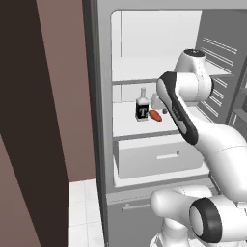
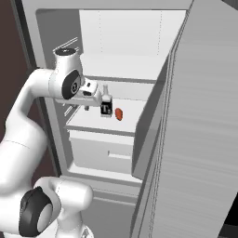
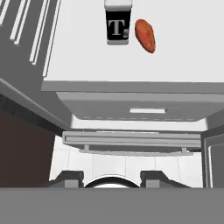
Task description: Pick sweet potato from the fridge and place it on the plate on the counter.
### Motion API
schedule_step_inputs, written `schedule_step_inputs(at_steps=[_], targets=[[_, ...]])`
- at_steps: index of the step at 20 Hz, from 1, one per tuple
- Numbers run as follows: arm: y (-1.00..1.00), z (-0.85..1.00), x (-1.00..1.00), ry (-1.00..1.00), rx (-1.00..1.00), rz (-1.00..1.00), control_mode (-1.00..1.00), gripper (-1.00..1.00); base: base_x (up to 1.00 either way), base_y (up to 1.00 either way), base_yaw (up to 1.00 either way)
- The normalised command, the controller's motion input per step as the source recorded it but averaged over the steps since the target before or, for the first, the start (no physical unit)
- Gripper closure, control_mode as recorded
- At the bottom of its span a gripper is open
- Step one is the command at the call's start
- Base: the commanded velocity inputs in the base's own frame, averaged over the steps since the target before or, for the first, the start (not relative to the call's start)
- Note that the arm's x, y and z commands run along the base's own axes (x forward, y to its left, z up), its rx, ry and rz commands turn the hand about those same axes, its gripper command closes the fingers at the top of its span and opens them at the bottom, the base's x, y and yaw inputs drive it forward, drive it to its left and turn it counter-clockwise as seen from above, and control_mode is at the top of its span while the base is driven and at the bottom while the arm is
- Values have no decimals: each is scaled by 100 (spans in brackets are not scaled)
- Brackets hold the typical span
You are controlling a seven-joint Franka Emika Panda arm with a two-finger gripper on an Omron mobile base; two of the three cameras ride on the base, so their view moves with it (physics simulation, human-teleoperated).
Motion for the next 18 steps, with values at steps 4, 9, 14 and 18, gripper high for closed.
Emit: schedule_step_inputs(at_steps=[4, 9, 14, 18], targets=[[-16, 0, 0, 0, 0, 0, -100, -100, 0, 0, 0], [-54, -6, 0, -3, 0, 5, -100, -100, 0, 0, 0], [-46, -17, 0, -11, 0, 9, -100, -100, 0, 0, 0], [-26, -30, 5, -21, 3, 18, -100, -100, 0, 0, 0]])
